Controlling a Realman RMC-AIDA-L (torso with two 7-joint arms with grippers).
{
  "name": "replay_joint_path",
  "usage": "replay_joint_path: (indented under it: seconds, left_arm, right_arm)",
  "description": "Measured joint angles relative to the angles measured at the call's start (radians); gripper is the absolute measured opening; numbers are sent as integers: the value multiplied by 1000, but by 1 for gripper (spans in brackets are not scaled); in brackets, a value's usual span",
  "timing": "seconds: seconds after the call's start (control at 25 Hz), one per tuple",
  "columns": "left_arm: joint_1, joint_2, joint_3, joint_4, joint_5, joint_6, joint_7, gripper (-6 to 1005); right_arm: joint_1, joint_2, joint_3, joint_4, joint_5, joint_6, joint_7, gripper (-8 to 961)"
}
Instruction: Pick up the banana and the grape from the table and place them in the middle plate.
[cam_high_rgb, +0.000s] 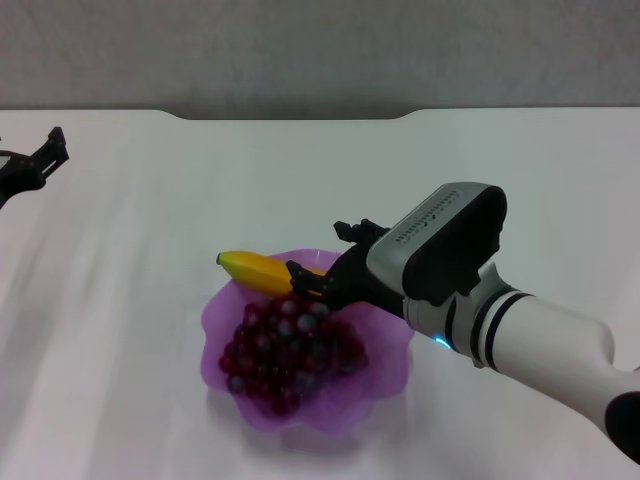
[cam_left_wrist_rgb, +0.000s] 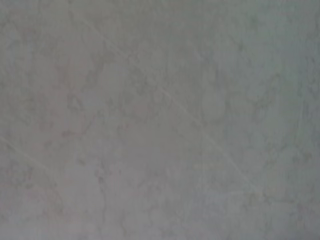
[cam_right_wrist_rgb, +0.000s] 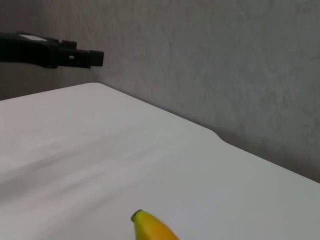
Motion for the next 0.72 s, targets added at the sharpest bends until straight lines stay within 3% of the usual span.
replay_joint_path:
  seconds: [0.08, 0.4, 0.72]
  left_arm:
    - [1, 0, 0, 0, 0, 0, 1, 891]
    - [7, 0, 27, 1, 0, 1, -1, 892]
    - [3, 0, 42, 3, 0, 12, -1, 891]
  right_arm:
    - [-8, 0, 1, -1, 0, -22, 0, 766]
    - [-50, -7, 68, -12, -1, -144, 0, 891]
    - [-84, -12, 264, -8, 0, -109, 53, 884]
